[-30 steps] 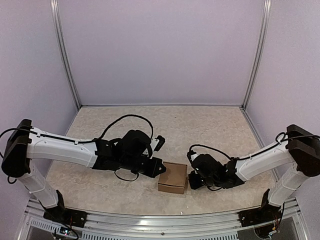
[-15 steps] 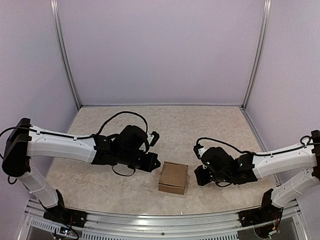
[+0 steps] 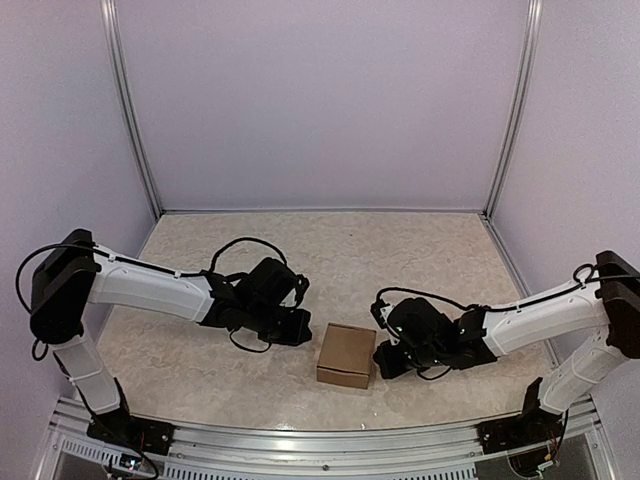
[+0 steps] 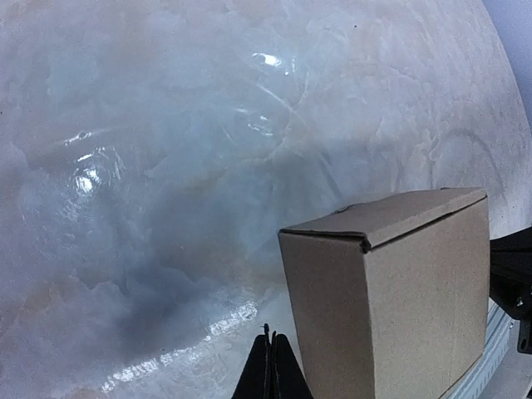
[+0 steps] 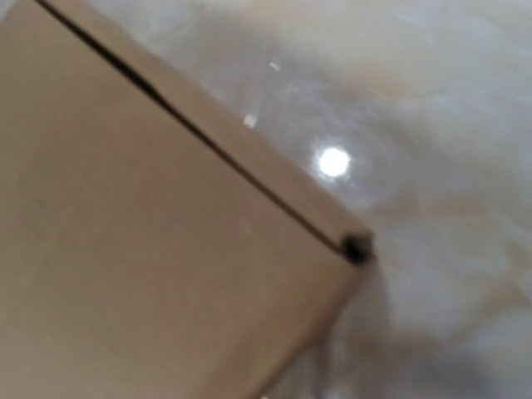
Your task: Fold the paper box
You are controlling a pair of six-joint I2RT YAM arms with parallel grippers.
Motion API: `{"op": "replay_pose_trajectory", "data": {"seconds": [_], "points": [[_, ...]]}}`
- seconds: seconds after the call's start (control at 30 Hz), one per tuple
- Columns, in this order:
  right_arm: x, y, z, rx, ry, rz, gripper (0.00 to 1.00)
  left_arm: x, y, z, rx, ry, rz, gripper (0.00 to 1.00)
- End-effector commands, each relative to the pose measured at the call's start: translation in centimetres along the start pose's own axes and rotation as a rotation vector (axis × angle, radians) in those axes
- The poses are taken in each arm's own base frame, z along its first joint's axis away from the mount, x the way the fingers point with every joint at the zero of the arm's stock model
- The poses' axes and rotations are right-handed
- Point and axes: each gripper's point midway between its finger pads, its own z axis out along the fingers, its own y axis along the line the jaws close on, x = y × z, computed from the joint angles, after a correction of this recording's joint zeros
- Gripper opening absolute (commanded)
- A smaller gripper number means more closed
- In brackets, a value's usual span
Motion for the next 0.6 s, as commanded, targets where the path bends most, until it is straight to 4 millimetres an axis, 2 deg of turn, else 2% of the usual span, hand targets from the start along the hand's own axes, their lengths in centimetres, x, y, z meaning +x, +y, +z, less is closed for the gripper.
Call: {"op": "replay_pose_trajectory", "data": {"seconds": [0.0, 0.13, 0.37, 0.57], "points": [[-2.3, 2.0, 0.8, -0.064, -0.043, 0.040, 0.00, 0.0, 0.4, 1.0, 0.005, 0.032, -0.038, 0.00], [-3.2, 2.8, 1.8, -0.072, -0.051, 0.041, 0.00, 0.1, 0.2, 1.2, 0.024, 0.047, -0.037, 0.00], [-5.0, 4.4, 3.9, -0.090, -0.070, 0.046, 0.00, -0.2, 1.3, 0.6, 0.034, 0.042, -0.066, 0.00], [-6.9, 4.5, 5.2, -0.059, -0.101, 0.037, 0.00, -1.2, 2.0, 0.5, 0.036, 0.031, -0.081, 0.00]]}}
